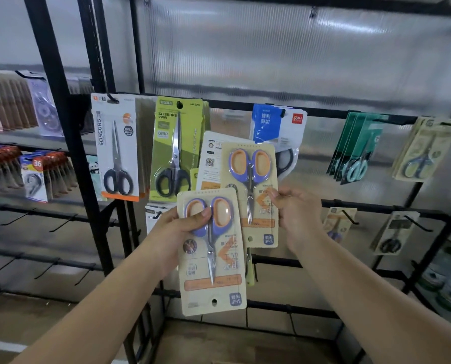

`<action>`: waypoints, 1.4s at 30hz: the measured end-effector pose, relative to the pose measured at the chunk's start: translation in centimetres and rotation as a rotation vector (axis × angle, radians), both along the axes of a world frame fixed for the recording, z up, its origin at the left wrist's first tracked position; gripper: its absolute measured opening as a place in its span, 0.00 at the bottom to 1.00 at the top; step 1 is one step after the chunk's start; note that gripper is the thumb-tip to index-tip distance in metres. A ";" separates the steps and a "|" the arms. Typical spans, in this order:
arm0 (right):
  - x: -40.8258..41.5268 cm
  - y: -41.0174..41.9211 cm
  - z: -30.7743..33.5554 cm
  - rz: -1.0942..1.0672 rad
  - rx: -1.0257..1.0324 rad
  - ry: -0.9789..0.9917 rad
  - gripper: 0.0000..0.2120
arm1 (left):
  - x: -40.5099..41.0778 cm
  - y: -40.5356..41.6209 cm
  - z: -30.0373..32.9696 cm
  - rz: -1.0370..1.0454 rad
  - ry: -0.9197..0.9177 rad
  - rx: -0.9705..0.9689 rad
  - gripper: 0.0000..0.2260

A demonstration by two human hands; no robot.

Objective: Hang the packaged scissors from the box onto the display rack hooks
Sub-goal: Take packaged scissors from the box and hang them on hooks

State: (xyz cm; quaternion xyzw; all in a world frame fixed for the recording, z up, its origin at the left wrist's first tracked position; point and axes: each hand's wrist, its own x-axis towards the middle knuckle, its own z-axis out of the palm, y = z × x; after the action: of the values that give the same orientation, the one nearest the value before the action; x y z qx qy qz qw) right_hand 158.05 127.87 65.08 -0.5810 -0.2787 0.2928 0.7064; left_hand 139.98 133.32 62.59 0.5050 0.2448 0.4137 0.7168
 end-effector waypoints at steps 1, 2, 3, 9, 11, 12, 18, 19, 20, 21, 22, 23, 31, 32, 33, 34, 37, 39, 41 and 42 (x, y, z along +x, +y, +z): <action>0.1 0.1 0.0 -0.045 -0.004 0.018 0.05 | -0.1 0.3 -0.1 0.019 -0.006 -0.008 0.09; 0.1 0.1 0.1 -0.086 -0.010 0.029 0.05 | -0.3 0.7 -0.2 0.041 -0.008 -0.023 0.08; 0.2 0.1 0.1 -0.117 -0.011 0.027 0.05 | -0.5 0.9 -0.3 0.054 -0.007 -0.032 0.07; 1.3 -1.0 1.2 -0.007 -0.039 -0.327 0.12 | -2.1 2.3 -1.1 0.076 0.034 -0.008 0.11; 1.6 -1.1 1.3 0.105 -0.088 -0.517 0.13 | -2.3 2.6 -1.4 0.074 0.045 0.006 0.10; 1.7 -1.0 1.3 0.159 -0.144 -0.632 0.12 | -2.3 2.7 -1.6 0.073 0.051 0.010 0.09; 0.6 -0.2 0.9 0.321 -0.316 -1.186 0.08 | -1.5 2.5 -2.6 0.073 0.151 0.050 0.04; 0.3 -0.1 1.1 0.315 -0.315 -1.205 0.09 | -1.3 2.3 -2.9 0.072 0.176 0.060 0.03; 0.1 0.1 1.2 0.302 -0.312 -1.235 0.10 | -1.1 2.2 -3.1 0.068 0.176 0.066 0.04; 0.1 0.4 1.3 0.283 -0.310 -1.296 0.11 | -1.0 2.0 -3.1 0.065 0.165 0.063 0.05; 0.1 0.8 1.2 0.262 -0.297 -1.373 0.11 | -0.9 1.9 -3.3 0.060 0.141 0.064 0.08; 0.0 1.0 1.2 0.235 -0.274 -1.445 0.11 | -0.8 1.8 -3.3 0.064 0.121 0.062 0.10; -0.3 -1.3 -3.8 -0.375 -0.266 -0.715 0.33 | 0.3 1.3 -6.4 0.193 -0.015 -0.165 0.18; -0.1 -1.7 -4.9 -0.315 -0.277 -0.458 0.37 | 0.5 1.1 -7.1 0.199 0.003 -0.192 0.22; 0.3 -1.9 -6.1 -0.216 -0.245 -0.187 0.36 | 0.6 0.8 -7.8 0.199 0.028 -0.217 0.24; 0.7 -2.1 -7.3 -0.095 -0.213 0.068 0.33 | 1.0 0.3 -8.2 0.184 0.034 -0.231 0.24; 2.2 -2.5 -10.2 0.014 -0.165 0.359 0.25 | 2.1 -0.7 -9.9 0.164 0.048 -0.256 0.16; 3.4 -2.8 -10.7 -0.058 -0.154 0.298 0.19 | 3.1 -1.4 -10.8 0.160 0.083 -0.283 0.14; 5.1 -3.4 -10.6 -0.102 -0.136 0.251 0.16 | 4.2 -2.0 -11.2 0.174 0.124 -0.307 0.14; 6.2 -3.8 -10.5 -0.110 -0.132 0.234 0.15 | 4.9 -2.2 -11.5 0.192 0.137 -0.314 0.15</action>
State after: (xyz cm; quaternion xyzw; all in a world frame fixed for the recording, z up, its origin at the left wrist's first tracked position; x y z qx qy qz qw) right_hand 164.23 124.10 54.60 -0.6024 -0.1424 0.3370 0.7094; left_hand 144.87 131.14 51.10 0.3883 0.4018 0.4014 0.7257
